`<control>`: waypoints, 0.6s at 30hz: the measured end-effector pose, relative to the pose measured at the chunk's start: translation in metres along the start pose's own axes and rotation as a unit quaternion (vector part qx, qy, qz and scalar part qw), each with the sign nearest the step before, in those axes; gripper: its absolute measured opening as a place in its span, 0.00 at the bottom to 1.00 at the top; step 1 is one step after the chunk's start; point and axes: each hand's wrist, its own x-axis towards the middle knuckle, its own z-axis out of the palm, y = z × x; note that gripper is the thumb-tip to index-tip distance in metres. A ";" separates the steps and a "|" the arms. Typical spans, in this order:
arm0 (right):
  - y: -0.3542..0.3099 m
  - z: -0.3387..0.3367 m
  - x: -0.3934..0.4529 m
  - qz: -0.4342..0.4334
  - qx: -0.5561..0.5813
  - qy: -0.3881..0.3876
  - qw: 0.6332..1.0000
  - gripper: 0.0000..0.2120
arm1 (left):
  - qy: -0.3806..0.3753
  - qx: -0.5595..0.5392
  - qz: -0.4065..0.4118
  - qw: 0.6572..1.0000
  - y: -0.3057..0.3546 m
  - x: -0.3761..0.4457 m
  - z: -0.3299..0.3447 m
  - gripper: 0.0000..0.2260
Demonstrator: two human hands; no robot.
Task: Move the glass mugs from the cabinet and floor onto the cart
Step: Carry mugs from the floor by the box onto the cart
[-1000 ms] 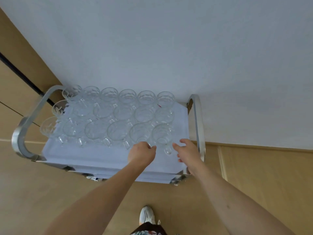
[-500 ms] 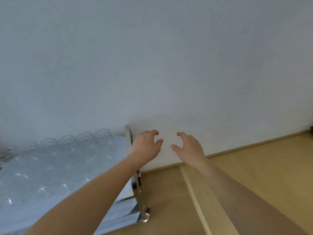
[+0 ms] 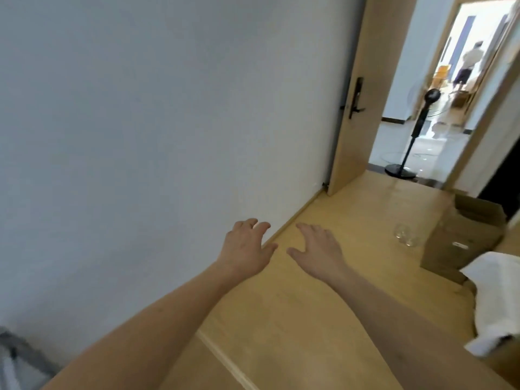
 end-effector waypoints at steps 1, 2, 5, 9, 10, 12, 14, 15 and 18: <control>0.014 -0.006 0.001 0.018 -0.006 0.005 1.000 0.33 | -0.005 0.000 0.019 1.000 0.014 0.011 0.005 0.26; 0.027 -0.011 0.002 0.032 -0.011 0.010 0.999 0.33 | -0.011 0.000 0.036 0.999 0.026 0.020 0.010 0.26; 0.067 -0.023 0.008 0.085 -0.018 0.027 0.996 0.35 | -0.037 -0.010 0.086 0.996 0.062 0.055 0.027 0.27; 0.109 -0.034 0.022 0.152 -0.022 0.046 0.987 0.35 | -0.061 -0.019 0.143 0.988 0.097 0.106 0.056 0.28; 0.121 -0.036 0.029 0.172 -0.026 0.051 0.983 0.35 | -0.070 -0.022 0.157 0.985 0.106 0.121 0.064 0.28; 0.139 -0.039 0.042 0.204 -0.030 0.057 0.977 0.35 | -0.080 -0.026 0.182 0.980 0.120 0.150 0.077 0.28; 0.158 -0.042 0.062 0.236 -0.027 0.065 0.969 0.35 | -0.089 -0.034 0.209 0.973 0.132 0.185 0.090 0.28; 0.166 -0.043 0.076 0.249 -0.026 0.070 0.966 0.35 | -0.095 -0.041 0.218 0.970 0.137 0.204 0.096 0.28; 0.185 -0.048 0.115 0.283 -0.023 0.078 0.956 0.35 | -0.118 -0.059 0.234 0.963 0.145 0.255 0.109 0.28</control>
